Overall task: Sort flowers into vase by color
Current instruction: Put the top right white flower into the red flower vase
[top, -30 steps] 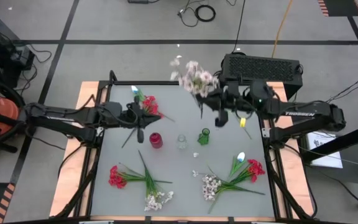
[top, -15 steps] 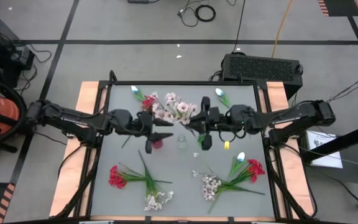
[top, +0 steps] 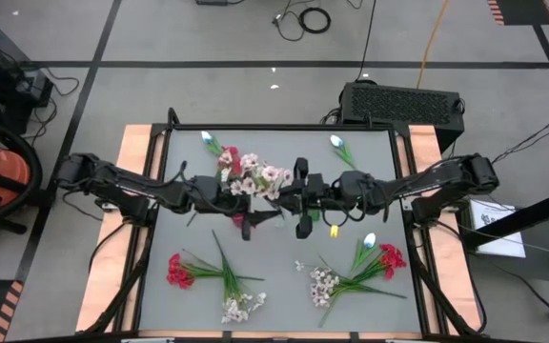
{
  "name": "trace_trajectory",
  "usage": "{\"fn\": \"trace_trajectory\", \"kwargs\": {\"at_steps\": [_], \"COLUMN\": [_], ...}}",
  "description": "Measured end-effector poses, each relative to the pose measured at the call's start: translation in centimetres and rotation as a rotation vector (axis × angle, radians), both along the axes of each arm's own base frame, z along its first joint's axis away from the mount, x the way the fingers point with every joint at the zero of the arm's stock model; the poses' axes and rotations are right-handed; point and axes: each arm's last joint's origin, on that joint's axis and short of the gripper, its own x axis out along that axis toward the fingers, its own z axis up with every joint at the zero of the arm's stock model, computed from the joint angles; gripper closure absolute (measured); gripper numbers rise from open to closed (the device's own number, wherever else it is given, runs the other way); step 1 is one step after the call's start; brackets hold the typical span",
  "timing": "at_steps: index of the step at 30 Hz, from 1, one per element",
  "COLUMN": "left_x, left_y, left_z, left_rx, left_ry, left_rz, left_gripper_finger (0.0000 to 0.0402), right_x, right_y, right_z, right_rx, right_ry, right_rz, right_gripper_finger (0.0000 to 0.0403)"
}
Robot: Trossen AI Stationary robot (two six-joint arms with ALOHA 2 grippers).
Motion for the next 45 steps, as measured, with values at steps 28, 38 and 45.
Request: {"fn": "trace_trajectory", "kwargs": {"at_steps": [28, 38, 45], "left_x": [-1.9, -8.4, -12.1], "left_y": [0.6, 1.5, 2.2], "left_z": [1.7, 5.8, 6.0], "left_rx": [-0.035, -0.008, -0.018], "left_ry": [0.027, 0.033, 0.069], "left_rz": [-0.104, -0.074, 0.046], "left_gripper_finger": [0.0385, 0.0387, 0.0385], "right_x": [-0.2, -2.5, -4.0], "right_y": [-0.3, -0.2, 1.3], "right_z": [-0.8, -0.3, 0.0], "right_rx": [0.069, 0.113, 0.119], "right_ry": [0.126, 0.295, 0.362], "right_rz": [-0.045, -0.039, 0.011], "right_gripper_finger": [0.0321, 0.0192, 0.0168]}}
